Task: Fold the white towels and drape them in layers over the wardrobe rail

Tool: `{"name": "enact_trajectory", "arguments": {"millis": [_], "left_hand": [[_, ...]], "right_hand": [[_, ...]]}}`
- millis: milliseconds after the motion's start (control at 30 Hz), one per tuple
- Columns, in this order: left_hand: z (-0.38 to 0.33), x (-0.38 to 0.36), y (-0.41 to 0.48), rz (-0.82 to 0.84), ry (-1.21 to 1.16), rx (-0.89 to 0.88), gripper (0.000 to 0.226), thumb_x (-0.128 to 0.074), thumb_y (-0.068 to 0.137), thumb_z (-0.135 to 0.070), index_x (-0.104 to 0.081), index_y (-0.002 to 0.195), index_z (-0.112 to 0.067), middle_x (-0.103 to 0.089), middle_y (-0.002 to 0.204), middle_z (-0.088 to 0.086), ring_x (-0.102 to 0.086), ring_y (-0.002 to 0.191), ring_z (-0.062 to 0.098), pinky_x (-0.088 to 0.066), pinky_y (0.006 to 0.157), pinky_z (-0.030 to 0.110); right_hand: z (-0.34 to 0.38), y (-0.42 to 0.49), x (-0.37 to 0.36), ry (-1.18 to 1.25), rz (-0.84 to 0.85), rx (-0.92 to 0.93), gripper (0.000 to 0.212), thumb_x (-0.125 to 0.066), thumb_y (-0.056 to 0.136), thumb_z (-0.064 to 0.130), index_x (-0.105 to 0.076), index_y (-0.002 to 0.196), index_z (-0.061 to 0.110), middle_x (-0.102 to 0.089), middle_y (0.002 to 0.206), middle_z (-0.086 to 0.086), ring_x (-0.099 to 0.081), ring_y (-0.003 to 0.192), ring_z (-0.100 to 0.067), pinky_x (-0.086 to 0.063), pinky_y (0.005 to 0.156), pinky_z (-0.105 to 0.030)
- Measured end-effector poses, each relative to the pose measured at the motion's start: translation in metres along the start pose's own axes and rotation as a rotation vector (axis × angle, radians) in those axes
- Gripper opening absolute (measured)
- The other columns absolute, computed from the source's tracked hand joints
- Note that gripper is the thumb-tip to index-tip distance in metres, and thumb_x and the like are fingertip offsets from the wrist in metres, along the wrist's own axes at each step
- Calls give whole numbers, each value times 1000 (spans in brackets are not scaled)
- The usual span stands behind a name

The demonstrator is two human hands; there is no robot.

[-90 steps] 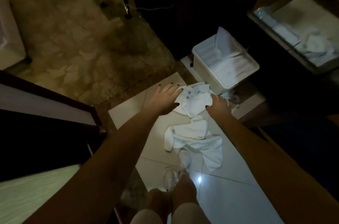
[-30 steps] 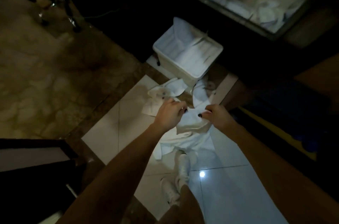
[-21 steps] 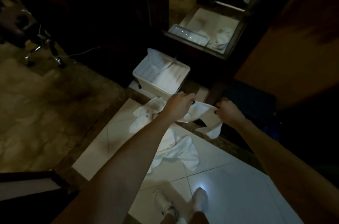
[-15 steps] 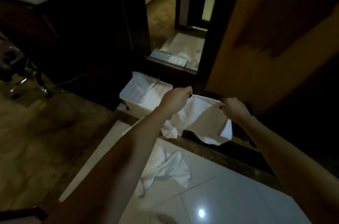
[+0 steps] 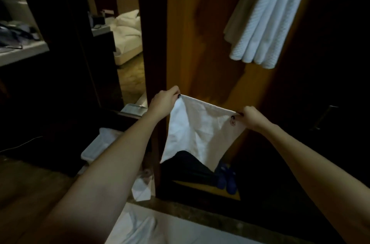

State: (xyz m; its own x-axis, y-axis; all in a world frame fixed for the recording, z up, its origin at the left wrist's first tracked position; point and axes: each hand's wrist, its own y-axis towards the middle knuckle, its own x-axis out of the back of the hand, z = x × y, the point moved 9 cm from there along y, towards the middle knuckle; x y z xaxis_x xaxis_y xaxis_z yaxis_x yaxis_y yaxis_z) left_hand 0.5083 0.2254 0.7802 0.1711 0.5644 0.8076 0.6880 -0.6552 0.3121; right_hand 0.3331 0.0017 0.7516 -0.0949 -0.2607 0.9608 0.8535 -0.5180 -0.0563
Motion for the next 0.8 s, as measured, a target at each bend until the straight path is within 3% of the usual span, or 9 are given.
{"name": "enact_trajectory", "arguments": {"millis": [67, 200, 300, 367, 400, 500, 567, 667, 800], "left_hand": [[-15, -8, 6, 52, -174, 71, 11, -45, 100, -17, -53, 96, -14, -58, 77, 6, -60, 60, 23, -44, 52, 30], [-51, -36, 18, 170, -459, 169, 9, -56, 97, -13, -61, 95, -7, -64, 93, 12, -67, 53, 12, -49, 47, 17], [-92, -52, 20, 224, -586, 159, 7, -59, 94, -4, -64, 93, 1, -65, 83, 13, -65, 50, 6, -50, 52, 12], [-119, -60, 21, 239, -615, 130, 11, -58, 91, 5, -65, 97, 9, -66, 73, 11, -61, 47, 4, -47, 51, 11], [-130, -63, 22, 235, -643, 118, 12, -57, 89, 8, -65, 98, 11, -65, 68, 9, -58, 44, 3, -45, 49, 11], [-157, -68, 27, 198, -738, 102, 13, -59, 90, 7, -65, 101, 10, -63, 57, 3, -56, 42, 1, -42, 45, 11], [-172, -69, 31, 174, -782, 100, 12, -61, 90, 5, -65, 100, 7, -62, 57, 3, -56, 41, 0, -42, 44, 11], [-191, -69, 40, 118, -816, 103, 6, -62, 87, 8, -64, 89, 2, -58, 65, 8, -53, 39, -1, -44, 46, 11], [-209, -66, 49, 44, -842, 78, 9, -67, 85, 3, -67, 94, 0, -59, 69, 4, -53, 52, 2, -42, 49, 10]], "right_hand": [[-25, -10, 25, 58, -82, -17, 28, -52, 98, 22, -61, 78, 5, -62, 79, -8, -59, 67, -22, -45, 56, -35], [-73, -30, 64, 225, -234, -75, 37, -55, 98, 23, -48, 64, 9, -49, 64, -4, -43, 56, -17, -29, 51, -30], [-102, -44, 86, 349, -307, -79, 16, -62, 93, 21, -65, 97, 5, -62, 92, -5, -59, 84, -20, -43, 66, -29], [-114, -50, 94, 486, -276, -52, 33, -64, 91, 11, -61, 123, 11, -60, 111, -2, -59, 100, -18, -51, 78, -29], [-118, -54, 95, 588, -236, -35, 38, -63, 90, 4, -60, 126, 13, -61, 110, -3, -61, 96, -17, -55, 76, -27], [-122, -69, 98, 747, -143, -21, 28, -56, 90, -7, -70, 102, 13, -57, 82, -8, -57, 69, -14, -58, 62, -22], [-126, -78, 105, 823, -158, -22, 21, -58, 91, -5, -70, 87, 11, -61, 84, -13, -60, 76, -19, -60, 67, -25], [-129, -86, 115, 925, -116, 0, 11, -63, 89, -3, -67, 94, 6, -67, 90, -13, -62, 87, -25, -57, 73, -23], [-112, -94, 133, 854, -21, 94, 25, -59, 89, -9, -61, 110, 5, -70, 100, -7, -68, 82, -9, -56, 74, -20]]}}
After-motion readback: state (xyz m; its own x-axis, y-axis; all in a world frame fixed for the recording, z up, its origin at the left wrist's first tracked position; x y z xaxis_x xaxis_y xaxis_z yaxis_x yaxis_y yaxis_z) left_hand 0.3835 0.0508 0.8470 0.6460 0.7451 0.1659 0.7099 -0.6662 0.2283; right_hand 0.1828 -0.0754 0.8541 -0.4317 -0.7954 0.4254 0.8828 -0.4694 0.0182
